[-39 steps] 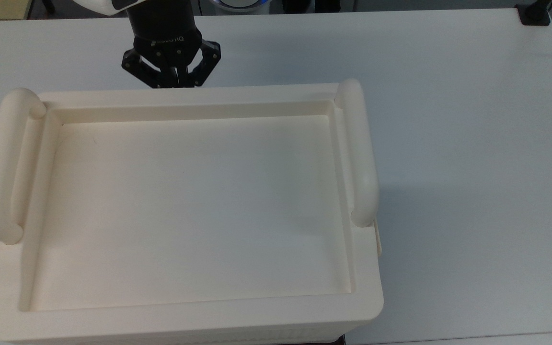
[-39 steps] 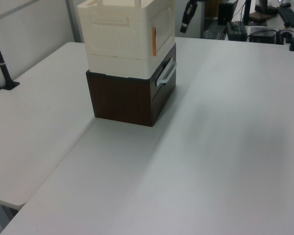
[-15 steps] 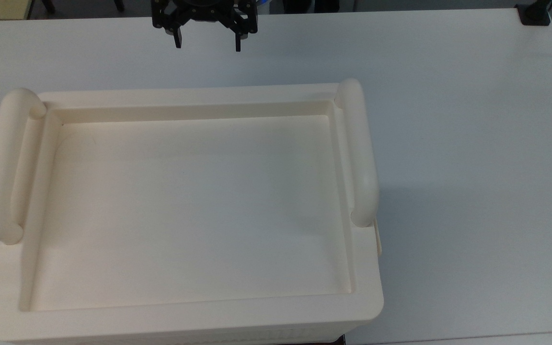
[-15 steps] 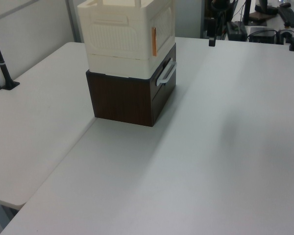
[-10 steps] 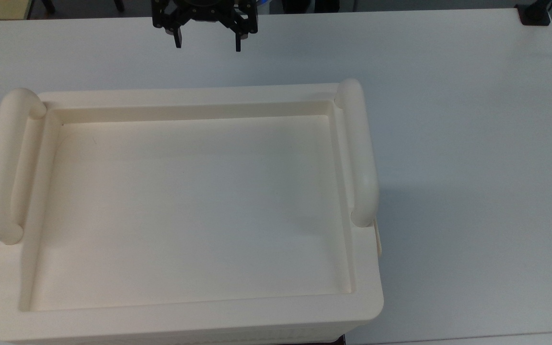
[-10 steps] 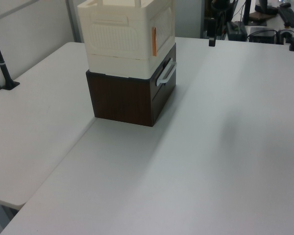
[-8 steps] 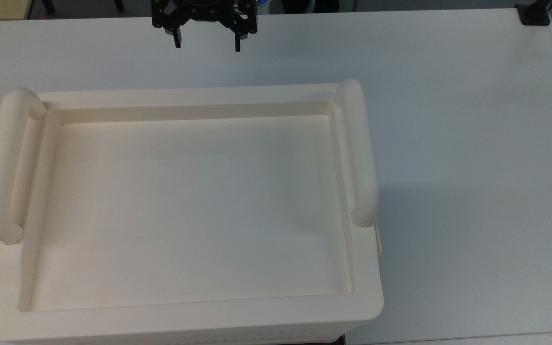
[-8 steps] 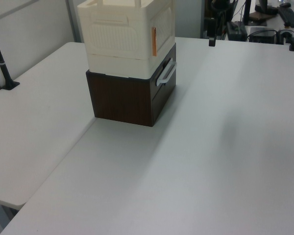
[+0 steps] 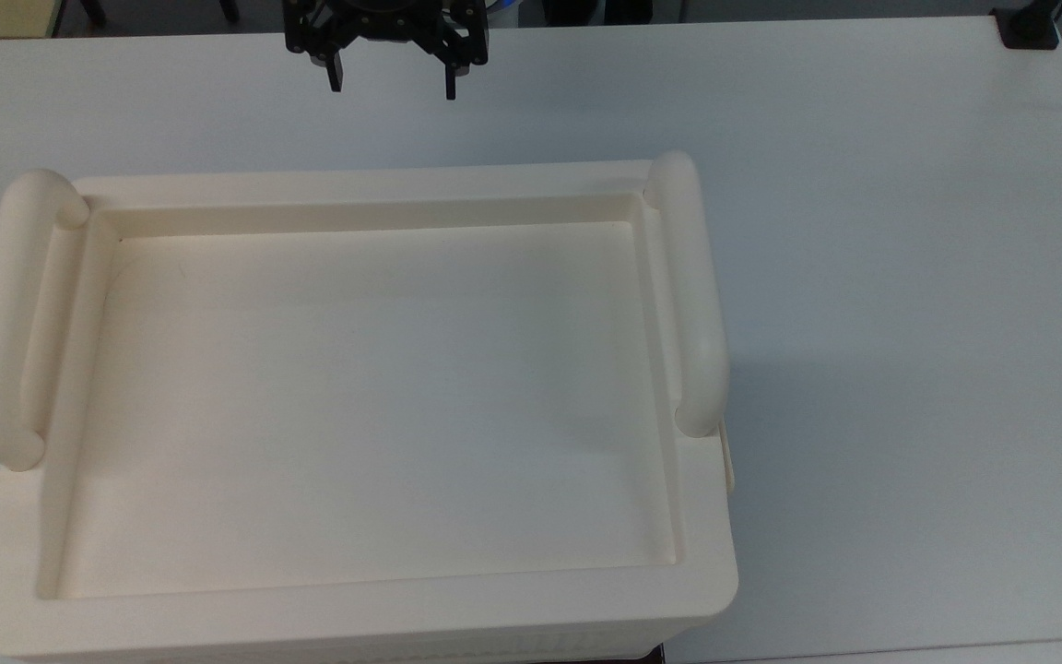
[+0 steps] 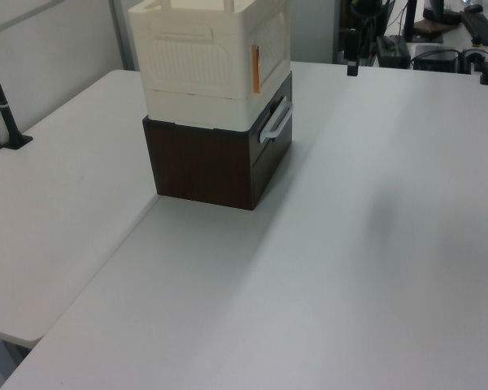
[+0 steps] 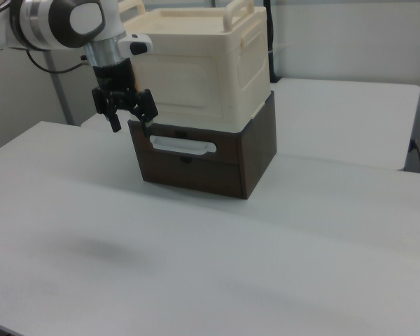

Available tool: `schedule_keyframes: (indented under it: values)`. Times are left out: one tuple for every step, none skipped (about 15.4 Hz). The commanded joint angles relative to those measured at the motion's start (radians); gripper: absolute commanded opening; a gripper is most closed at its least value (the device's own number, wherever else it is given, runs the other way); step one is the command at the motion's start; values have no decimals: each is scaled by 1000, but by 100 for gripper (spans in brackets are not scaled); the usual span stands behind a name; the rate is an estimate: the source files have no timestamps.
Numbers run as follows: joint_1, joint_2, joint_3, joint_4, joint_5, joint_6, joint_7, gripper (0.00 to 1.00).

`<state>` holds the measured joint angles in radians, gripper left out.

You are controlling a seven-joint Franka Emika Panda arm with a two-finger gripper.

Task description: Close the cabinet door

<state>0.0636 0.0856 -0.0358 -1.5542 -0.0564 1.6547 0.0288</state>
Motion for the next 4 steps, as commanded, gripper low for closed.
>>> schedule_keyframes:
  values:
    - [-100, -21, 103, -26, -5, 5, 22, 100]
    - [-103, -21, 108, -26, -5, 4, 22, 100]
    - [-102, -21, 108, -26, -5, 4, 22, 100]
    - [-100, -21, 108, -26, -5, 4, 22, 100]
